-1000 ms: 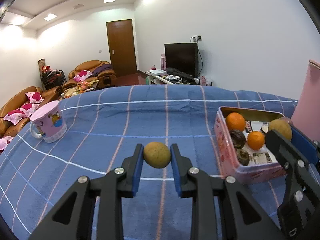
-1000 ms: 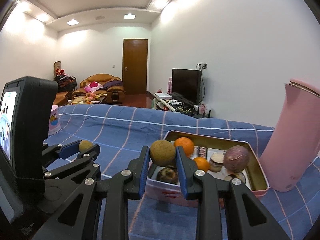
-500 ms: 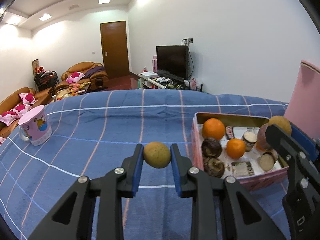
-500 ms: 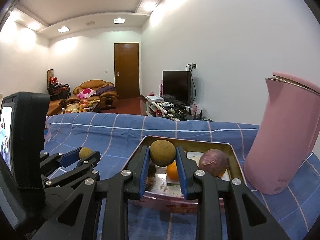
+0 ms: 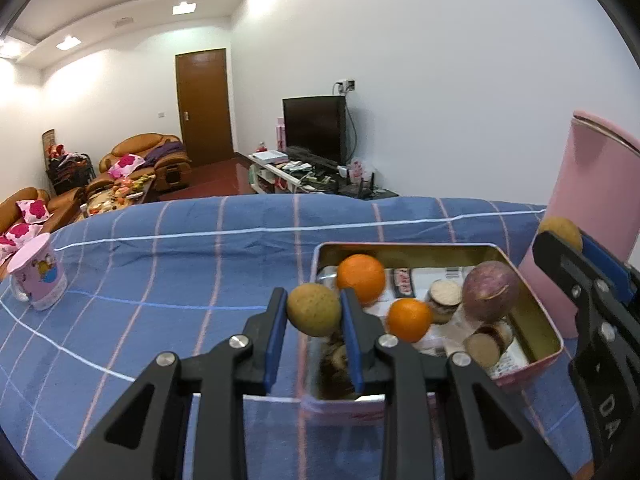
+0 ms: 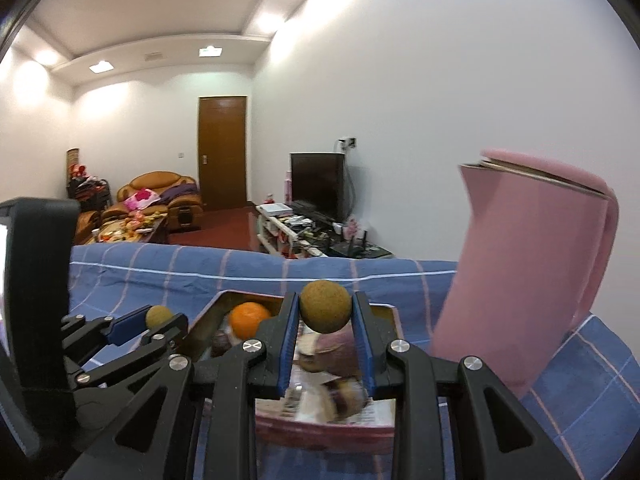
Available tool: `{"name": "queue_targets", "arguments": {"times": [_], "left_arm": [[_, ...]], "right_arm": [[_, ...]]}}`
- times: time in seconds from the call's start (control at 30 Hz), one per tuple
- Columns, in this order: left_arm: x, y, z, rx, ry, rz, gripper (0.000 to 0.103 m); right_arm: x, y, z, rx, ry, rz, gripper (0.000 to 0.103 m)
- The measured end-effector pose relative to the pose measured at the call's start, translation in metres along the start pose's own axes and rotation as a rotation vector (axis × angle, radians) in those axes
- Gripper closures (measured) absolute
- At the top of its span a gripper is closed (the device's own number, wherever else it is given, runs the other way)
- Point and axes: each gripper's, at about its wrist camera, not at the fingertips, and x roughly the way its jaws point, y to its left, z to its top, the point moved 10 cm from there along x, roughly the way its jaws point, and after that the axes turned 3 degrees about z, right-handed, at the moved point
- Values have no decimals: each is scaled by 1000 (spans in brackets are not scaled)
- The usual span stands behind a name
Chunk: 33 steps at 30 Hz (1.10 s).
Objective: Organize fruits
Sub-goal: 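Carry both yellow-brown fruits over the pink tin, then lower both fruits into the tin and open both tools to release them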
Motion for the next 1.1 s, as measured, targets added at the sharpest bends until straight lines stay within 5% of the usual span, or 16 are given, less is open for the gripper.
{"name": "queue_targets", "arguments": {"times": [0.6,1.1], "left_arm": [[30,-46,18,5,24,-73,74],[56,-41,16,-10,85,-75,74]], "right_arm": [[21,-48,11,13,-3,-132,75],[64,-44,-2,-3,105,-92,74]]}}
